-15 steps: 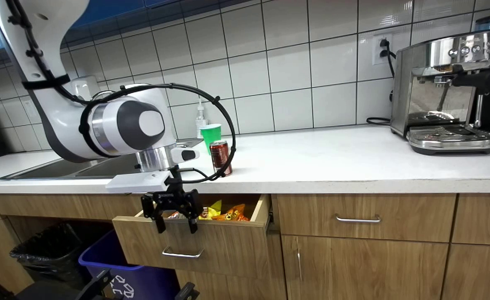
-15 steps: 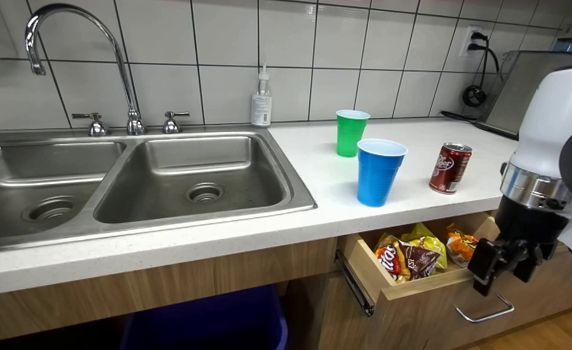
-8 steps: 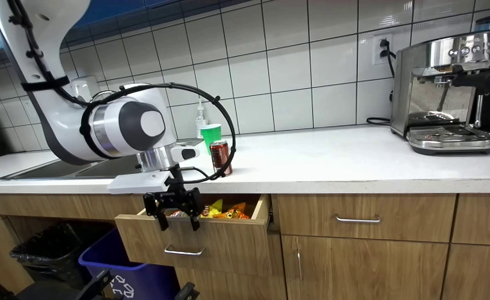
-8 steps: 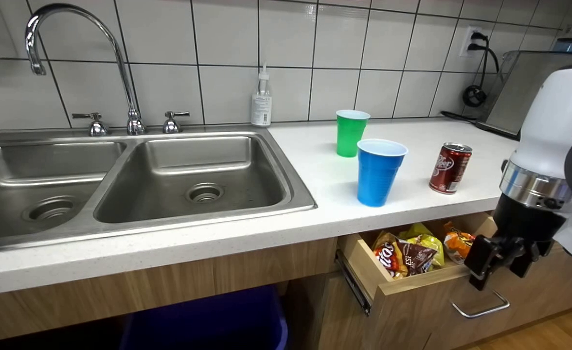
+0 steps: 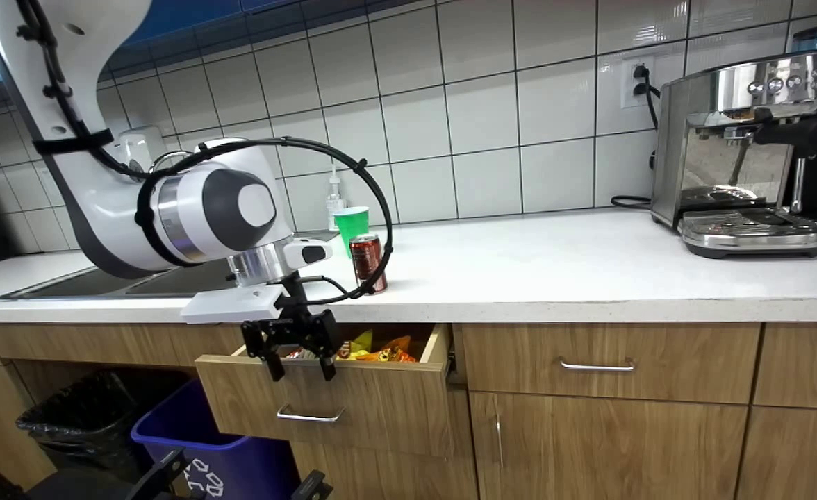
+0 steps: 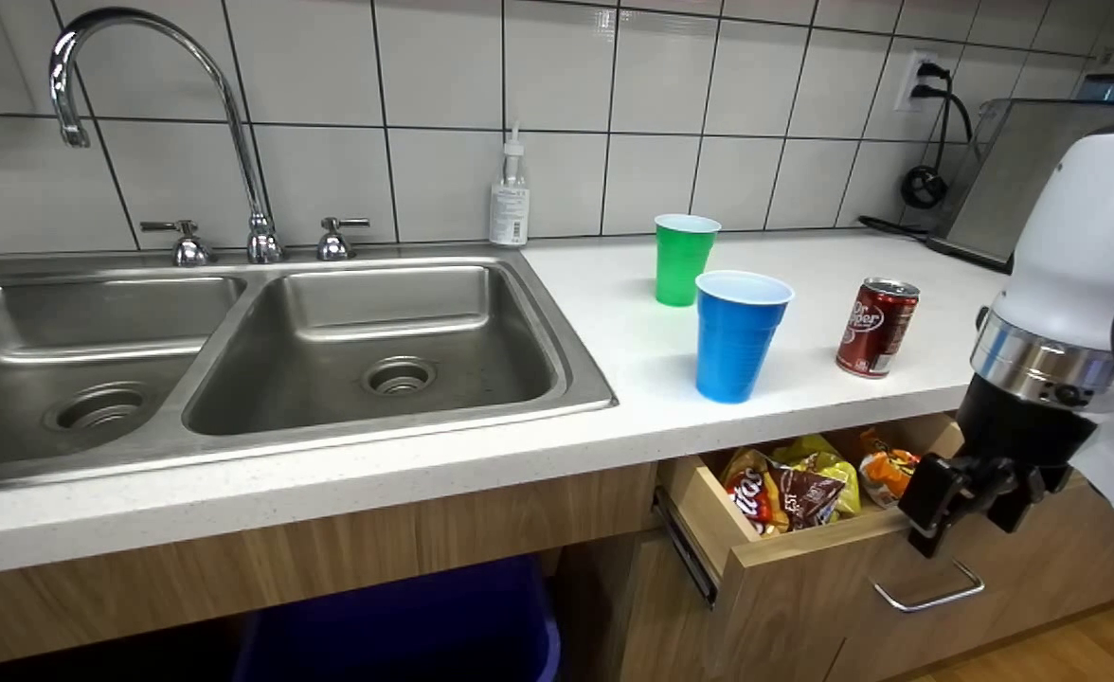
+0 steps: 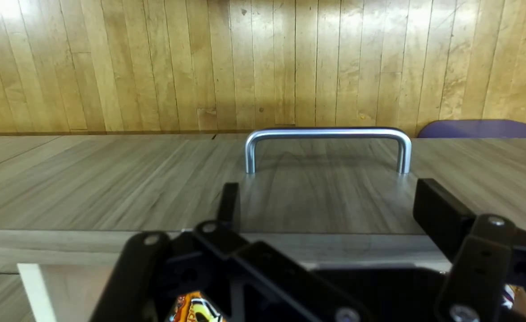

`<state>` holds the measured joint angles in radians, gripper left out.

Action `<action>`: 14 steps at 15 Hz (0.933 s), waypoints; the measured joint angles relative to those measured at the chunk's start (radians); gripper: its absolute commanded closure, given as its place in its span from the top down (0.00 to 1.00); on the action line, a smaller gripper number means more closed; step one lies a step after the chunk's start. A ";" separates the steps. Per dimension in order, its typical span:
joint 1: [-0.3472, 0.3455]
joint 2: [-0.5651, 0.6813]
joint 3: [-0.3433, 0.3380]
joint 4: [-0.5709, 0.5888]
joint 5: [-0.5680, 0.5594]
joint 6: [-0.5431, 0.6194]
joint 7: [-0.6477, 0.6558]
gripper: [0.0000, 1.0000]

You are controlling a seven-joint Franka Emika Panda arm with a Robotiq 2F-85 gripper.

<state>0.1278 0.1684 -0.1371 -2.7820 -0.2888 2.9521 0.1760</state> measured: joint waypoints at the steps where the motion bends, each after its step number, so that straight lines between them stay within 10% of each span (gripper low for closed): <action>1: 0.006 0.001 -0.006 0.002 -0.003 0.002 0.004 1.00; 14: 0.019 0.050 -0.015 0.059 0.041 0.011 0.014 1.00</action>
<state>0.1473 0.2182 -0.1522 -2.7228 -0.2481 2.9636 0.1900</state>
